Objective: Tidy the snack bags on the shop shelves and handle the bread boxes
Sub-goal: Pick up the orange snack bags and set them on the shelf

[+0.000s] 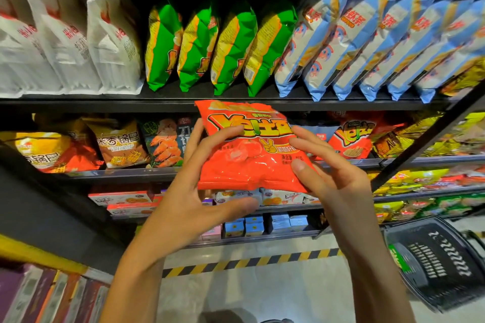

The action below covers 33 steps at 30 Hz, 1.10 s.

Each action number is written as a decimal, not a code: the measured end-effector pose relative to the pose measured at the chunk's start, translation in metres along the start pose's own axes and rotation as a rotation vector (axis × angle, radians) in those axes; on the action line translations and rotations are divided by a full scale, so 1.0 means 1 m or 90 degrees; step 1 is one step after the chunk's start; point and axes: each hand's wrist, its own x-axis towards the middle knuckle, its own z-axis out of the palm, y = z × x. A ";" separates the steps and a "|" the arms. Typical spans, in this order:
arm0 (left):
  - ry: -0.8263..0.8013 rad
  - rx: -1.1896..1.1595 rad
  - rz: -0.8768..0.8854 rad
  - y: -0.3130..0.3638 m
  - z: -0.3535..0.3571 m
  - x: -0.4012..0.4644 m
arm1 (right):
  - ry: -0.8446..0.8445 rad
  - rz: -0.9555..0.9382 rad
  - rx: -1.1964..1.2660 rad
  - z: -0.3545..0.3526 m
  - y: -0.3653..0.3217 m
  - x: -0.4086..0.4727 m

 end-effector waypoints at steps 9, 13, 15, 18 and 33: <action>0.124 0.056 0.085 -0.005 0.008 0.004 | -0.060 -0.035 -0.009 0.008 -0.012 -0.006; 0.089 0.026 0.058 -0.010 0.004 0.002 | -0.060 -0.054 -0.032 0.011 -0.007 -0.005; 0.062 0.023 0.043 -0.010 0.001 0.000 | -0.035 -0.058 -0.045 0.013 -0.005 -0.005; 0.045 -0.035 0.011 -0.006 0.001 -0.002 | 0.013 -0.070 -0.044 0.017 -0.003 -0.006; 0.125 -0.021 0.014 -0.010 0.016 0.004 | 0.130 -0.095 -0.092 0.030 -0.001 -0.005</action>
